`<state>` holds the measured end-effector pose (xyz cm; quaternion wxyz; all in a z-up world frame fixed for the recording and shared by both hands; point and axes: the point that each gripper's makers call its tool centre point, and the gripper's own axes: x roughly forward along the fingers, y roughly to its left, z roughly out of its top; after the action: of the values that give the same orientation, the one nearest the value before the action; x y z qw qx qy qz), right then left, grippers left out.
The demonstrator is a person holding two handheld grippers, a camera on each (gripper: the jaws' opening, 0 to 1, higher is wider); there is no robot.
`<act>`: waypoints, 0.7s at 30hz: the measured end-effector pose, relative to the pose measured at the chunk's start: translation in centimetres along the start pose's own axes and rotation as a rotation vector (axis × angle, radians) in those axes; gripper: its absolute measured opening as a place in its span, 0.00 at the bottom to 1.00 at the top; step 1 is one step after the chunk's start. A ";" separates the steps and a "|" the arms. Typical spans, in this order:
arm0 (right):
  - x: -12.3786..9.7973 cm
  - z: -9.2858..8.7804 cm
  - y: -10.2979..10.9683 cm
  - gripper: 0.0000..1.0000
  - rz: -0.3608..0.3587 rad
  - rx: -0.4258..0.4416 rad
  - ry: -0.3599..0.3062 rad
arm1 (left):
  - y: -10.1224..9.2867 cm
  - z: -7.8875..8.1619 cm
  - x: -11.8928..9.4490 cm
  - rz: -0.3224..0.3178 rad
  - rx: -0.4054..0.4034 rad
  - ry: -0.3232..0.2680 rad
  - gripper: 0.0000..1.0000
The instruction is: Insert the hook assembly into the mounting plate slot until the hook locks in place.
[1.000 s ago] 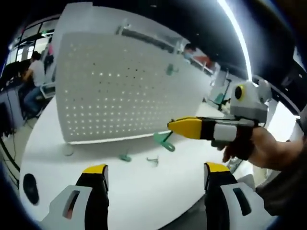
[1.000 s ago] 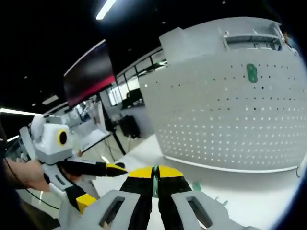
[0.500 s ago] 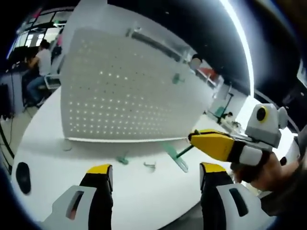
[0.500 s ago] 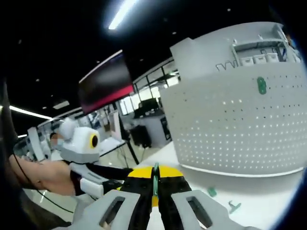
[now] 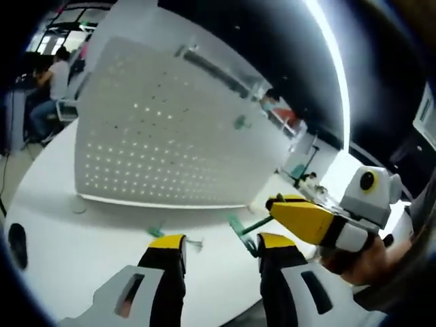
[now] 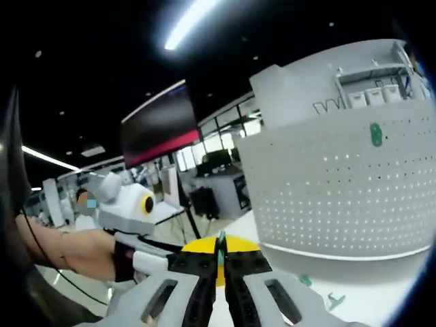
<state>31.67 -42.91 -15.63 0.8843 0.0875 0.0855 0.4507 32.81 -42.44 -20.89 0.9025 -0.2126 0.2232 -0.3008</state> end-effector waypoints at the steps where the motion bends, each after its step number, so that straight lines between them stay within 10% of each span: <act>1: 0.0 0.1 0.0 0.00 0.001 -0.005 -0.004 | -0.2 0.0 0.0 -0.008 -0.002 -0.002 0.36; 21: -0.2 -0.2 -0.1 0.00 -0.003 -0.028 0.001 | -2.2 -0.2 0.3 -0.111 -0.059 -0.001 0.06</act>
<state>31.59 -43.13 -15.82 0.8861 0.0747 0.0797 0.4505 31.91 -44.25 -19.97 0.8779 -0.2513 0.2196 -0.3434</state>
